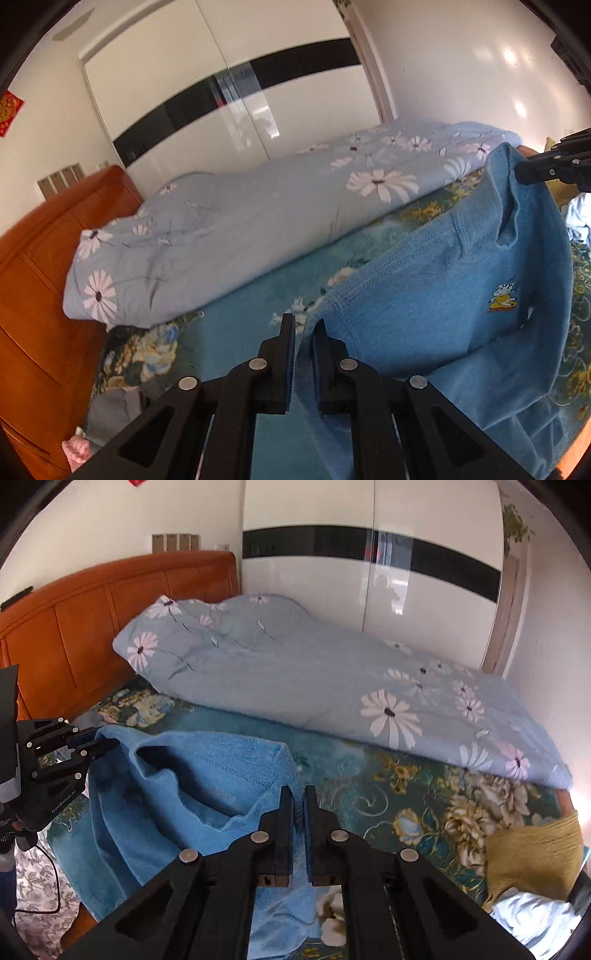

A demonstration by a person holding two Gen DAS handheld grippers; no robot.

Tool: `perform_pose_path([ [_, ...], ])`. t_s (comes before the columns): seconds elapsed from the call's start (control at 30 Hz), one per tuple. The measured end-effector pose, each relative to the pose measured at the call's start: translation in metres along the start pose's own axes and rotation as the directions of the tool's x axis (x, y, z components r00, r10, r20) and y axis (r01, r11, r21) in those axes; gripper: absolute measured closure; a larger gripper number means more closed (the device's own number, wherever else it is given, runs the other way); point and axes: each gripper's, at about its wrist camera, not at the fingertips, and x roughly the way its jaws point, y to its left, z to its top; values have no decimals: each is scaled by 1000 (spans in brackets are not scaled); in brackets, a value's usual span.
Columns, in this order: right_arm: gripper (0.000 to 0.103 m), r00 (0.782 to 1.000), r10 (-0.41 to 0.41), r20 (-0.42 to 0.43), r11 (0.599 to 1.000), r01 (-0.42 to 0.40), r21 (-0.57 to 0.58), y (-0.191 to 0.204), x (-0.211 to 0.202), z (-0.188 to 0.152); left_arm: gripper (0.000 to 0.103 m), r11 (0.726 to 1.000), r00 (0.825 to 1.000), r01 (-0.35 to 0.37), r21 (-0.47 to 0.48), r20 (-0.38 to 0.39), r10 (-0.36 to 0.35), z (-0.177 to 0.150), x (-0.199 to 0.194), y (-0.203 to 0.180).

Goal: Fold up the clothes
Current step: 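Hold the sweatshirt up with both grippers and shake it open, then lay the sweatshirt flat on the bed and open both grippers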

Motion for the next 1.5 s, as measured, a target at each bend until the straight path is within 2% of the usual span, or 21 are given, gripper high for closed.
perform_pose_path([
  [0.17, 98, 995, -19, -100, 999, 24, 46, -21, 99, 5, 94, 999, 991, 3, -42, -132, -9, -2, 99, 0],
  [0.3, 98, 986, -49, -161, 996, 60, 66, -37, 161, 20, 94, 996, 980, 18, -87, -195, -35, 9, 150, 8],
  [0.47, 98, 967, -57, -247, 994, 79, 79, -52, 233, 22, 94, 998, 960, 14, -66, -279, -32, 9, 215, 1],
  [0.6, 98, 952, -53, -302, 993, 81, 81, -59, 278, 17, 94, 998, 942, 12, -62, -334, -32, 1, 252, 0],
  [0.77, 98, 950, -40, -310, 995, 67, 78, -54, 311, 27, 94, 998, 933, -27, -64, -361, 2, -3, 273, 10],
  [0.9, 98, 959, -26, -282, 994, 55, 96, -47, 324, 37, 94, 992, 927, -41, -116, -376, -6, -5, 282, 26],
  [1.03, 98, 946, -57, -320, 996, 75, 42, -37, 338, 34, 94, 993, 923, -28, -119, -385, -20, -9, 285, 23],
  [1.07, 98, 946, -61, -319, 997, 74, 27, -36, 337, 33, 90, 993, 924, -28, -111, -383, -17, -9, 284, 22],
  [1.13, 98, 950, -62, -307, 998, 67, 5, -34, 331, 34, 90, 992, 922, -2, -129, -385, -49, -9, 279, 22],
  [1.17, 94, 953, -62, -297, 998, 64, -3, -35, 326, 35, 87, 989, 920, 17, -144, -386, -72, -10, 277, 23],
  [1.2, 87, 956, -62, -287, 998, 62, -11, -35, 319, 37, 75, 987, 917, 26, -157, -390, -87, -10, 274, 24],
  [1.23, 82, 960, -68, -271, 998, 65, -20, -35, 310, 39, 68, 986, 916, 24, -167, -390, -89, -11, 268, 26],
  [1.27, 69, 965, -77, -251, 997, 72, -29, -35, 299, 40, 58, 984, 923, 17, -175, -377, -83, -12, 260, 28],
  [1.3, 65, 970, -78, -232, 997, 71, -36, -35, 286, 41, 55, 983, 932, 6, -184, -355, -72, -14, 248, 31],
  [1.37, 63, 981, -60, -184, 998, 54, -40, -31, 253, 36, 53, 978, 951, -15, -210, -304, -50, -18, 220, 37],
  [1.4, 61, 986, -36, -162, 999, 30, -39, -27, 235, 31, 47, 972, 960, -29, -235, -276, -38, -22, 202, 40],
  [1.5, 54, 984, 111, -136, 993, -116, -32, -1, 186, -3, 35, 948, 979, -47, -314, -202, -18, -39, 149, 47],
])
